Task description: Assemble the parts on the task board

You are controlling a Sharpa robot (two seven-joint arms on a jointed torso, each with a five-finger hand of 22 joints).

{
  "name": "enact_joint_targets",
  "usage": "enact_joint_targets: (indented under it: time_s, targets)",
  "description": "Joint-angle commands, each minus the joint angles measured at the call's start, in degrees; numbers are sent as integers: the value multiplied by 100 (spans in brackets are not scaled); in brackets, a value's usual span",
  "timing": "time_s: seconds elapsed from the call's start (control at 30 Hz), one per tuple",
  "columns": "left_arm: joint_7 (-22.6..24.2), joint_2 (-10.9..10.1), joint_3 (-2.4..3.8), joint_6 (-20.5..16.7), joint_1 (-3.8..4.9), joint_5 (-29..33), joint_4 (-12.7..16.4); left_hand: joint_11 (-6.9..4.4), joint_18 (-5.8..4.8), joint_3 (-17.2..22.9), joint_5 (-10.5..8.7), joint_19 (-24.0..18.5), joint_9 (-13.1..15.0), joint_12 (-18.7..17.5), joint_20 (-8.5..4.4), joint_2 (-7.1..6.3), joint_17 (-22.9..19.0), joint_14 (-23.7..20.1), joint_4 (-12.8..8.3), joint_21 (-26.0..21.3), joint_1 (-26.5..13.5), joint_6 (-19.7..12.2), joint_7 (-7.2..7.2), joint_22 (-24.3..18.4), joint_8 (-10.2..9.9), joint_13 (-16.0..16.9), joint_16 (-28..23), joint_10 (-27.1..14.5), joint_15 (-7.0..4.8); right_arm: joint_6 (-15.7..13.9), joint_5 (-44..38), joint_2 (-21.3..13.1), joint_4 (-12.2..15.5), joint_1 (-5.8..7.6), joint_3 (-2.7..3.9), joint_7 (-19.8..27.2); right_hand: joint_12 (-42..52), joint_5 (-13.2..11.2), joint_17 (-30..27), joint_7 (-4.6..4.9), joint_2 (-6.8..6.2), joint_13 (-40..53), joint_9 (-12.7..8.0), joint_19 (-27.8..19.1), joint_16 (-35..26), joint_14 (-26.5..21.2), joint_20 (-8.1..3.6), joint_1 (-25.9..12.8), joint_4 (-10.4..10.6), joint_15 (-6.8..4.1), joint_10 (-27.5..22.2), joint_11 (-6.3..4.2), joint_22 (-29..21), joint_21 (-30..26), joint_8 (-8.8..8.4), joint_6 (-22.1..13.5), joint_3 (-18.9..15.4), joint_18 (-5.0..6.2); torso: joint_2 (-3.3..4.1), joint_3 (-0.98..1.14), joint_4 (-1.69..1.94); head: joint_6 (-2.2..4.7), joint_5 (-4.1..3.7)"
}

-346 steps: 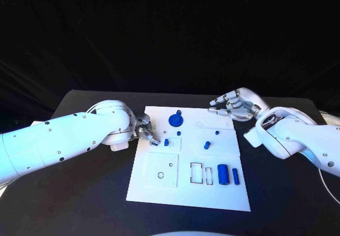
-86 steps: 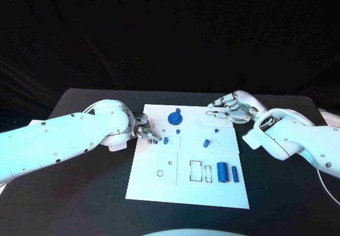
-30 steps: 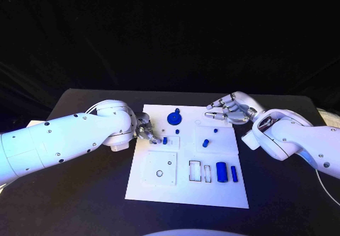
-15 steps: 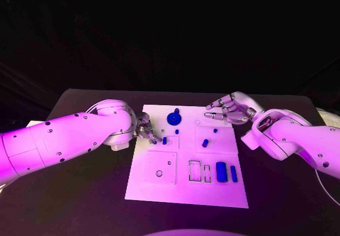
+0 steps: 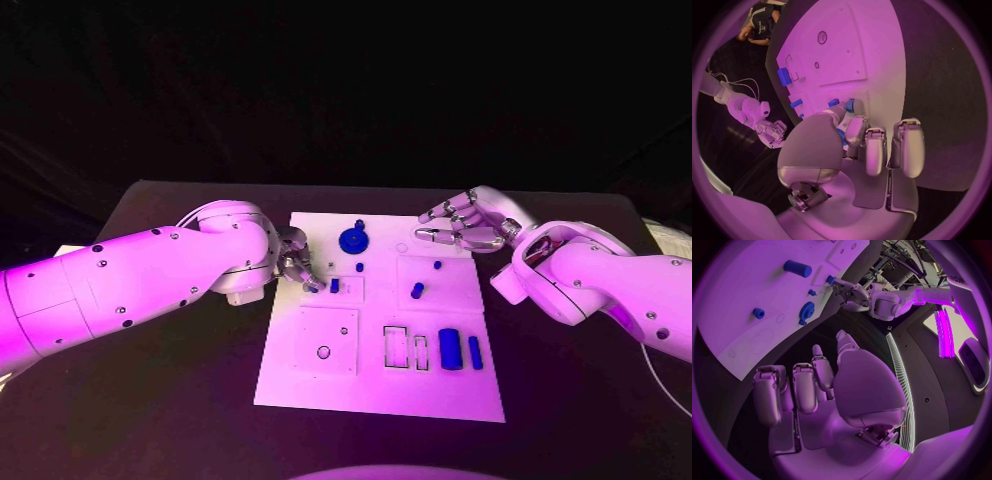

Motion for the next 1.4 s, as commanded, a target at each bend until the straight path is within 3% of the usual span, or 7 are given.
enact_joint_targets:
  time_s: [0.03, 0.43, 0.63, 0.93, 1.17, 1.4]
  targets:
    - [16, -3, -24, 134, -26, 53, -12, 24, -57, 540, 17, 369, -19, -44, 16, -8, 1508, 604, -451, -29, 142, -54, 2, 1223, -29, -22, 18, -37, 53, 98, -29, 3, 7, -4, 0, 9, -2, 20, 448, -7, 45, 268, 5, 57, -18, 351, 2, 4, -2, -3, -27, 3, 825, -22, 3, 29, -28, 106, -1, 0, 3, 0, 0]
    - [121, -50, -21, -105, -24, 170, 33, 38, -56, 635, 16, 367, -18, -80, 25, 14, 1508, 604, -473, -34, 130, -55, 18, 1221, -22, -62, 18, -47, 64, 92, -29, 11, -5, -5, 0, 11, -2, 20, 448, -7, 45, 268, 5, 57, -18, 351, 2, 4, -2, -3, -27, 3, 825, -22, 3, 29, -28, 106, -1, 1, 2, 12, 8]
    - [95, -135, 33, -48, -5, 268, 78, 39, -55, 640, 15, 365, -17, -84, 26, 13, 1508, 604, -474, -38, 126, -54, 19, 1219, -20, -67, 18, -47, 66, 95, -29, 15, -16, -5, -1, 10, -2, 20, 448, -7, 45, 268, 5, 57, -18, 351, 2, 4, -2, -3, -27, 3, 825, -22, 3, 29, -28, 106, 0, 4, 3, 15, 15]
    - [-16, -199, 73, 205, 228, 923, 23, 43, -53, 687, 15, 362, -10, -98, 30, 1, 1508, 604, -498, -46, 116, -49, 22, 1216, -5, -84, 18, -48, 73, 87, -29, 24, -45, -7, -1, 12, -2, 20, 448, -7, 45, 268, 5, 57, -18, 351, 2, 4, -2, -3, -27, 3, 825, -22, 3, 29, -28, 106, -1, 6, 0, 23, 31]
    - [-52, -81, 75, 728, 372, 1361, -249, 47, -54, 769, 15, 364, -6, -105, 36, -34, 1508, 604, -559, -44, 120, -55, 27, 1219, 5, -94, 18, -42, 79, 83, -29, 32, -52, -7, -2, 8, -2, 20, 448, -7, 45, 268, 5, 57, -18, 351, 2, 4, -2, -3, -27, 3, 825, -22, 3, 29, -28, 106, 6, -2, -3, 24, 16]
    - [-150, 281, 59, 1727, 486, 1725, -800, 58, -50, 839, 14, 354, -15, -112, 44, -71, 1508, 604, -623, -63, 125, -65, 40, 1210, -3, -103, 18, -40, 89, 87, -29, 64, -65, -7, -2, 4, -2, 20, 448, -7, 45, 268, 5, 57, -18, 351, 2, 4, -2, -3, -27, 3, 825, -22, 3, 29, -28, 106, -4, 0, 2, 3, 31]
